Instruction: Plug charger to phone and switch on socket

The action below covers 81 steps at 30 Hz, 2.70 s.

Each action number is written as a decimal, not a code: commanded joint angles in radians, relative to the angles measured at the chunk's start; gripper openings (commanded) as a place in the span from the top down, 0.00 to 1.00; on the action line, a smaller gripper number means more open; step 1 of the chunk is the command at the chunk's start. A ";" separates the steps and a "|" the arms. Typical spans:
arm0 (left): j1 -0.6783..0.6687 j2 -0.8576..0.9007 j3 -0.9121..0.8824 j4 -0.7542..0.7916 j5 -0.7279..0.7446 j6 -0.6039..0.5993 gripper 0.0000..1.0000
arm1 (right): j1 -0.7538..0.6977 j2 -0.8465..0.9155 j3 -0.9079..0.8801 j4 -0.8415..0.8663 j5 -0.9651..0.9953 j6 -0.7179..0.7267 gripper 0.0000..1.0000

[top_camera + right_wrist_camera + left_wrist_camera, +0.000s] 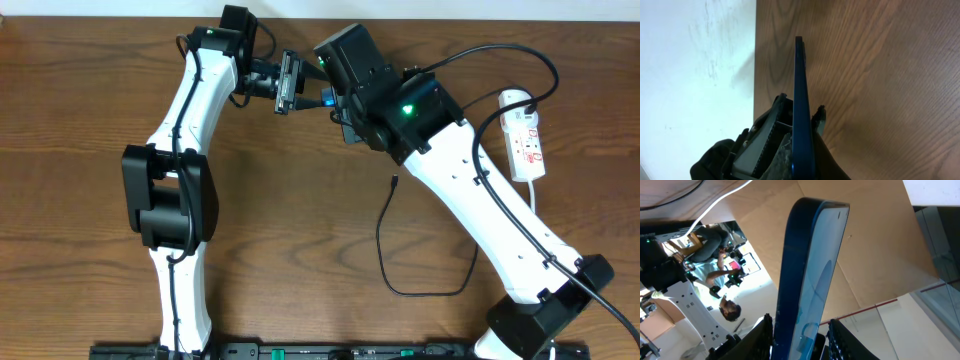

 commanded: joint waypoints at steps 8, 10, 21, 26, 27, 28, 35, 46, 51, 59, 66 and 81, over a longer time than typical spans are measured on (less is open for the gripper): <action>0.003 -0.030 -0.001 -0.002 0.020 -0.005 0.66 | 0.012 -0.013 0.014 0.008 0.024 0.020 0.97; 0.003 -0.030 -0.001 -0.002 0.020 -0.005 0.70 | 0.012 -0.013 0.014 0.009 0.021 0.020 0.97; 0.003 -0.030 -0.001 -0.002 0.020 -0.013 0.85 | 0.012 -0.013 0.014 0.012 -0.019 0.006 0.98; 0.003 -0.030 -0.001 -0.002 0.020 -0.024 0.92 | 0.012 -0.013 0.014 0.023 -0.063 -0.019 0.96; 0.004 -0.030 -0.001 -0.002 0.020 -0.031 0.92 | 0.012 -0.013 0.014 0.023 -0.066 -0.019 0.96; 0.003 -0.030 -0.001 -0.002 0.020 -0.036 0.92 | 0.012 -0.013 0.014 0.023 -0.066 -0.019 0.96; 0.004 -0.030 -0.001 -0.002 0.020 -0.039 0.93 | 0.012 -0.013 0.014 0.023 -0.069 -0.019 0.89; 0.004 -0.030 -0.001 -0.001 0.019 -0.037 0.93 | 0.010 -0.013 0.014 0.023 -0.054 -0.056 0.71; 0.004 -0.030 -0.001 0.000 0.010 -0.033 0.93 | 0.006 -0.013 0.014 0.022 -0.008 -0.122 0.52; 0.006 -0.030 -0.001 0.034 -0.106 0.009 0.93 | -0.065 -0.025 0.014 -0.026 -0.006 -0.343 0.16; 0.023 -0.030 -0.001 0.055 -0.264 0.133 0.93 | -0.224 -0.051 0.014 -0.047 -0.208 -0.758 0.01; 0.023 -0.030 -0.001 0.032 -0.457 0.657 0.93 | -0.369 -0.050 -0.117 -0.320 -0.163 -1.260 0.01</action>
